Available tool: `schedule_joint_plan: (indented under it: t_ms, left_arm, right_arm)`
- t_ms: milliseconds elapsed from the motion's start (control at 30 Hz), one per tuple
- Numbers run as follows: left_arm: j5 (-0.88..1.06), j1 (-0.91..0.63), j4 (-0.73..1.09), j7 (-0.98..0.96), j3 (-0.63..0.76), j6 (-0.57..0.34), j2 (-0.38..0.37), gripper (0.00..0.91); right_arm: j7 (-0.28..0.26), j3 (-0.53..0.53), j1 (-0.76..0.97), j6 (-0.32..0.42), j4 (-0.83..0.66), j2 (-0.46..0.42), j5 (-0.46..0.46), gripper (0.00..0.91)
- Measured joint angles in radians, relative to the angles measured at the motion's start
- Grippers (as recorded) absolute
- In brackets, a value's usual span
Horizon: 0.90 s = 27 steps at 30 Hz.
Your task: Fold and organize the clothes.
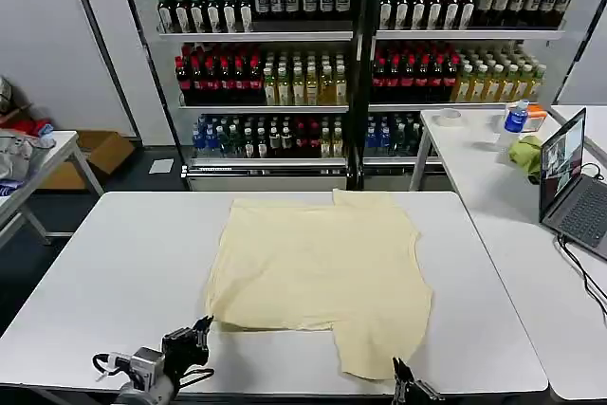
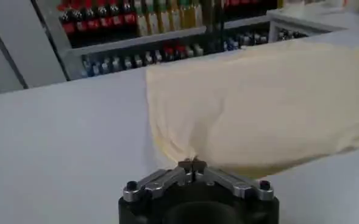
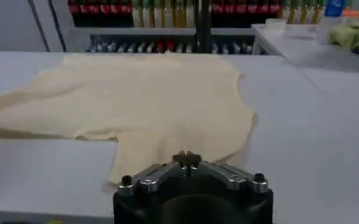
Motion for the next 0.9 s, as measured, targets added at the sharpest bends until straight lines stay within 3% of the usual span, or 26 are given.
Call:
schedule_joint_plan:
  t_ms: [500, 900]
  left_arm:
    - [-0.038, 0.067, -0.115, -0.005, -0.068, 0.0, 0.038, 0.01]
    - [-0.046, 0.061, -0.141, -0.005, -0.068, 0.0, 0.056, 0.01]
  right_arm:
    - [-0.012, 0.099, -0.02, -0.007, 0.089, -0.034, 0.051, 0.0]
    - [-0.012, 0.161, 0.063, -0.003, 0.066, -0.081, 0.113, 0.0]
